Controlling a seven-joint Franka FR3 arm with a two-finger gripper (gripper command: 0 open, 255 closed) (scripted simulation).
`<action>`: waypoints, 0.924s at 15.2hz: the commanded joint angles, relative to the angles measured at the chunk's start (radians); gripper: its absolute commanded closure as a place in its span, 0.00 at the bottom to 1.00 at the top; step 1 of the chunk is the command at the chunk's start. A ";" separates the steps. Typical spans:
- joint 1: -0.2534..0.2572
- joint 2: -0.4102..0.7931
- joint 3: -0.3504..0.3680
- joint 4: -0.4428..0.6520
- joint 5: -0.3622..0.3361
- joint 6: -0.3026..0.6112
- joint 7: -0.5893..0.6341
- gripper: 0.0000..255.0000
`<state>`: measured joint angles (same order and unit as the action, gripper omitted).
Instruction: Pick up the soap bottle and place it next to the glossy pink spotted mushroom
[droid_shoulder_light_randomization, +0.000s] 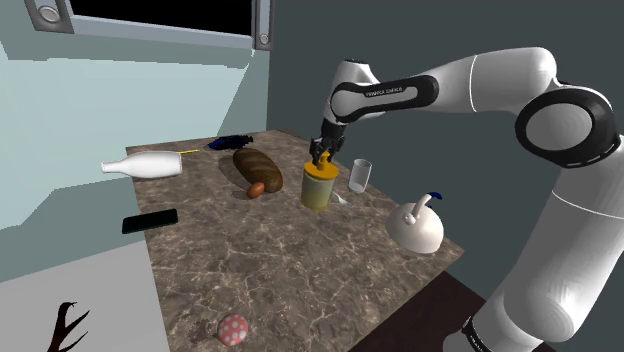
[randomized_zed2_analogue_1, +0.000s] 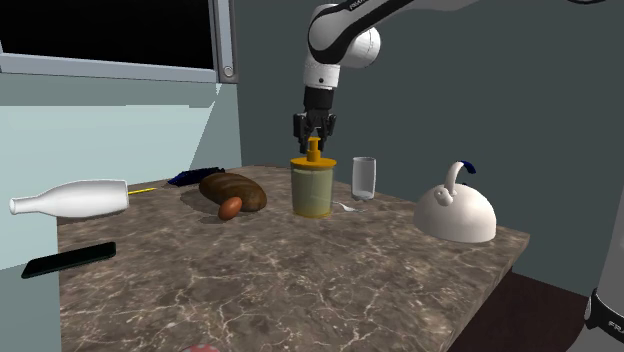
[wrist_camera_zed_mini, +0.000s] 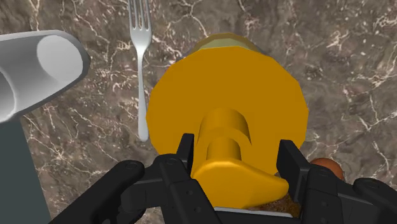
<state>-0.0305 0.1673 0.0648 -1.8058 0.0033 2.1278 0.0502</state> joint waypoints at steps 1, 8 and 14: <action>-0.001 -0.006 -0.001 0.021 0.001 -0.026 -0.002 1.00; -0.001 -0.020 -0.001 0.097 0.001 -0.117 -0.002 1.00; -0.001 -0.024 0.000 0.173 0.001 -0.196 -0.001 1.00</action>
<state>-0.0310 0.1420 0.0649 -1.6494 0.0045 1.9463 0.0504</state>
